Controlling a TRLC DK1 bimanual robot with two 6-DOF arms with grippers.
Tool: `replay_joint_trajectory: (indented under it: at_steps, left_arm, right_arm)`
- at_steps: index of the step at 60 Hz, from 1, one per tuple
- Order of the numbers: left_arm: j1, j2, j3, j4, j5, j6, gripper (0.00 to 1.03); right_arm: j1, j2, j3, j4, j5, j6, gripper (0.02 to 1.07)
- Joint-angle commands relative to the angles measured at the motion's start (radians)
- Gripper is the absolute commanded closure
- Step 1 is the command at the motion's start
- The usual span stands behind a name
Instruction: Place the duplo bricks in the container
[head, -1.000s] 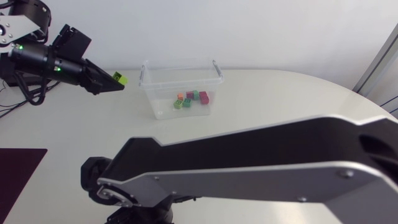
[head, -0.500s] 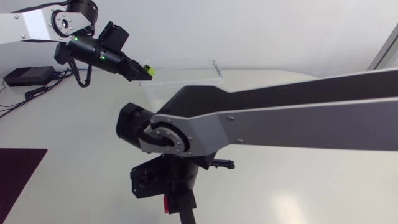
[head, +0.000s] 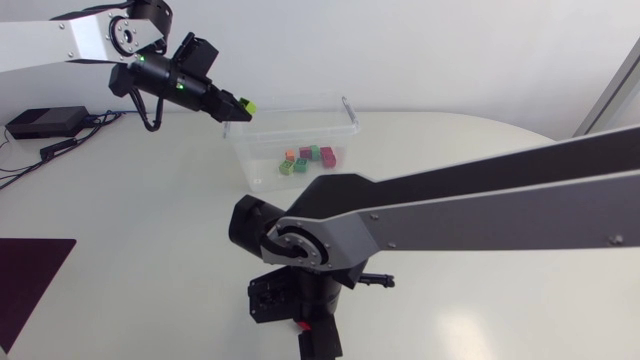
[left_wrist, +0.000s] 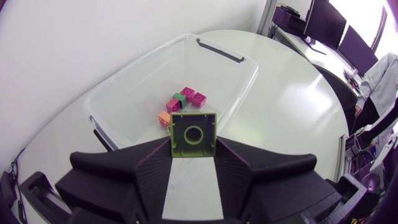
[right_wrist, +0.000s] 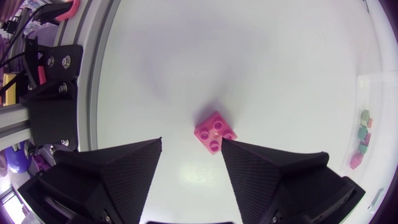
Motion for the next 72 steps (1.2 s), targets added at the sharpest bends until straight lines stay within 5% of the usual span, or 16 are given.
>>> replay_joint_trajectory:
  at_steps: [1,18,51,65,72]
  left_arm:
    - [-0.008,0.023,0.038,0.003,0.002,-0.022,0.74]
    - [-0.005,0.025,0.033,0.003,0.003,-0.016,0.74]
    - [-0.003,0.025,0.01,0.003,0.003,-0.014,0.74]
    - [-0.002,0.023,0.015,0.004,0.003,-0.014,0.74]
    - [0.0,0.023,0.015,0.003,0.003,-0.014,0.74]
  right_arm:
    - [0.0,0.032,-0.01,0.013,-0.001,0.012,0.2]
    - [-0.011,0.098,0.033,0.047,0.005,0.012,0.2]
    - [-0.054,0.179,0.174,-0.055,0.062,0.452,0.21]
    - [-0.06,0.208,0.179,-0.072,0.004,0.518,0.29]
    - [-0.061,0.227,0.179,-0.075,-0.002,0.525,0.41]
